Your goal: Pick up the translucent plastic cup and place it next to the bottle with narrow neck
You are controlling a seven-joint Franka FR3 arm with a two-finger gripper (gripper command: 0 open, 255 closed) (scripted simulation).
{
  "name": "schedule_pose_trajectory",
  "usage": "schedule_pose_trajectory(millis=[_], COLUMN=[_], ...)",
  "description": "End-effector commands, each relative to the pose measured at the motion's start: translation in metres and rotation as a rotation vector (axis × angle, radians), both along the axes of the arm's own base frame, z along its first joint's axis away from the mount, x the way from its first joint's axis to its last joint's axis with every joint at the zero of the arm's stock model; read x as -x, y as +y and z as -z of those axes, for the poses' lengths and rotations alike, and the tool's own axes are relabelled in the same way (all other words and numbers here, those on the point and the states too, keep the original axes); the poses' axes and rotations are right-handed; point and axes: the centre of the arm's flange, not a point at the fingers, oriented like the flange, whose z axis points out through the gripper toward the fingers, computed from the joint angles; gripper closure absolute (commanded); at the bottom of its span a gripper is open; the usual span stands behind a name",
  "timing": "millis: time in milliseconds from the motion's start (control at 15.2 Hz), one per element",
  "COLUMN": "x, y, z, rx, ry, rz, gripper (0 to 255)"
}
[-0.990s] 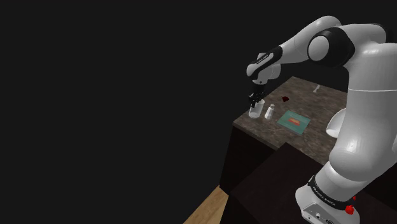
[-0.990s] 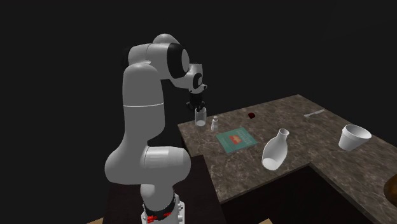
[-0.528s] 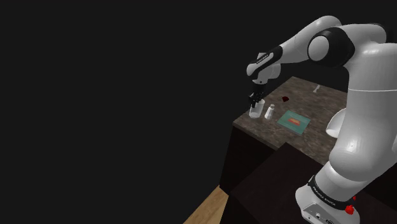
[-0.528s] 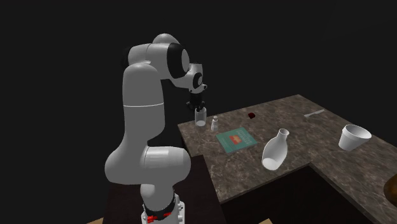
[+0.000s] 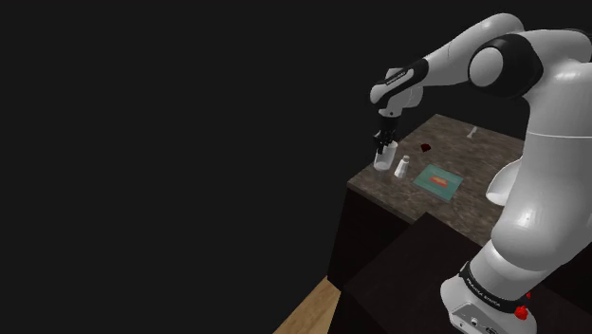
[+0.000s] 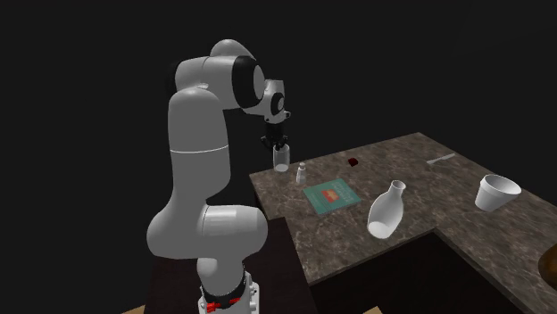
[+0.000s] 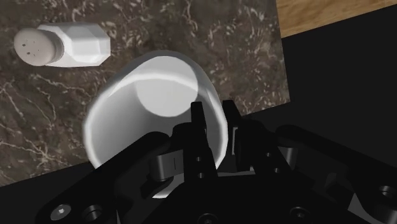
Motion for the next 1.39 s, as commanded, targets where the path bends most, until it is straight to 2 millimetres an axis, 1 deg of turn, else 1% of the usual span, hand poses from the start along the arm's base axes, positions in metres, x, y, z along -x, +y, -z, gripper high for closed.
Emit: schedule_pose_trajectory(millis=[0,1320], x=[-0.002,-0.002], y=[-0.001,-0.001], z=[-0.014,-0.119], rx=[0.004,0.004], ry=[-0.011,-0.011], rz=[-0.004,-0.004], gripper=[255,255])
